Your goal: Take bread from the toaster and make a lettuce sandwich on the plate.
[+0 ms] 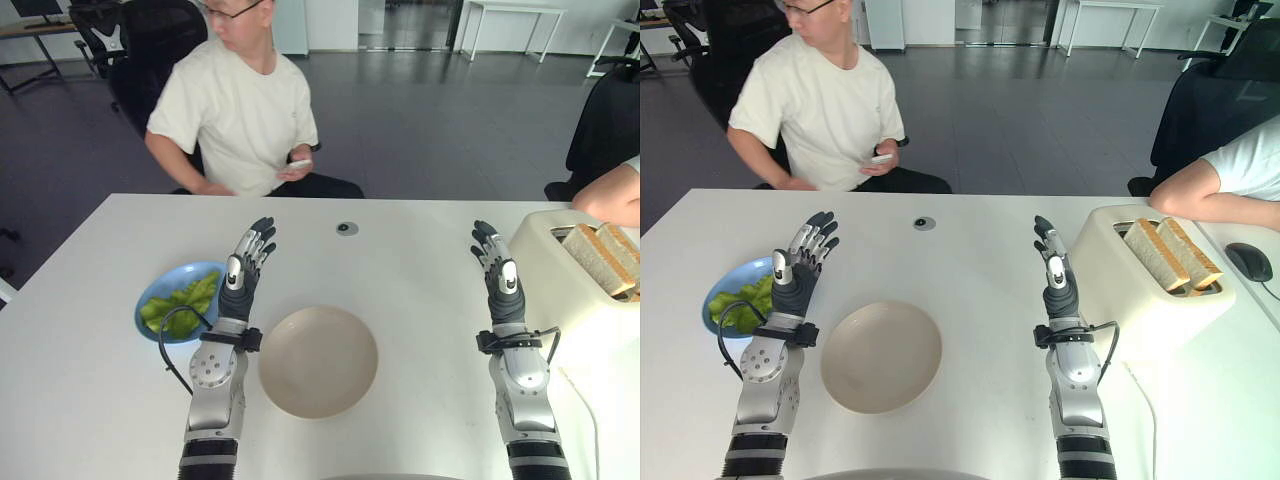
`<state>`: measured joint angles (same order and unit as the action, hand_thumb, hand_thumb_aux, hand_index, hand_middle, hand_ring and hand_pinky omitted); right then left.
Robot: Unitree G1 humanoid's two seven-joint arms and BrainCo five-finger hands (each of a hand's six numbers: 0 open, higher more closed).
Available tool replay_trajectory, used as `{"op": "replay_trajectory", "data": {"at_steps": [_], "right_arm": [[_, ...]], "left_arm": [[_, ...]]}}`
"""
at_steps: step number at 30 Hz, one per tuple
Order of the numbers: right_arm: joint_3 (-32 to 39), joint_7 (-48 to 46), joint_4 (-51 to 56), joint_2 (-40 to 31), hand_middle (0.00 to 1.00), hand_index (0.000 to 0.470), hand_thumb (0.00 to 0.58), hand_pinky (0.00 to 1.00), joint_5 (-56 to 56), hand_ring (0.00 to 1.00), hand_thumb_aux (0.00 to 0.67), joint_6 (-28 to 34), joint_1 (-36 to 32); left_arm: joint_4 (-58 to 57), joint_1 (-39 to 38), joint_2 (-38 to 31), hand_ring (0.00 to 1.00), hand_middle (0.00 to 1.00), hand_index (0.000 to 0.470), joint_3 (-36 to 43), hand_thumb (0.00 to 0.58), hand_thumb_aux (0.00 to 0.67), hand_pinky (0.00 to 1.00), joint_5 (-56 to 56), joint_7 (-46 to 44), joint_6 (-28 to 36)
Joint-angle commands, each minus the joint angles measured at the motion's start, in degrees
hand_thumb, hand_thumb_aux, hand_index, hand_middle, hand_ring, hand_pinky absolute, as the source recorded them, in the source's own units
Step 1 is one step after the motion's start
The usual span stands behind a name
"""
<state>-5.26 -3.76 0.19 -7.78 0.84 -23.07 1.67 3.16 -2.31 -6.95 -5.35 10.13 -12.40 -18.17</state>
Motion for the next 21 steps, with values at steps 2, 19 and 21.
{"op": "replay_trajectory", "data": {"at_steps": [2, 19, 21], "right_arm": [[-1.0, -0.4, -2.3, -0.2, 0.00, 0.000, 0.000, 0.00, 1.2, 0.00, 0.000, 1.3, 2.4], [-1.5, -2.2, -11.4, -1.1, 0.00, 0.000, 0.000, 0.00, 1.5, 0.00, 0.000, 6.2, 10.9], [-2.4, -1.3, -14.4, -2.1, 0.00, 0.000, 0.000, 0.00, -0.2, 0.00, 0.000, 7.8, 10.0]], "left_arm": [[2.3, -2.7, 0.4, 0.00, 0.00, 0.000, 0.4, 0.000, 0.000, 0.00, -0.8, 0.7, 0.8], [11.4, -10.7, 1.4, 0.00, 0.00, 0.000, 2.2, 0.000, 0.000, 0.00, -0.4, 0.7, 3.6], [11.3, -10.5, 1.4, 0.00, 0.00, 0.000, 2.0, 0.000, 0.000, 0.00, -0.4, 0.8, 3.7]]}}
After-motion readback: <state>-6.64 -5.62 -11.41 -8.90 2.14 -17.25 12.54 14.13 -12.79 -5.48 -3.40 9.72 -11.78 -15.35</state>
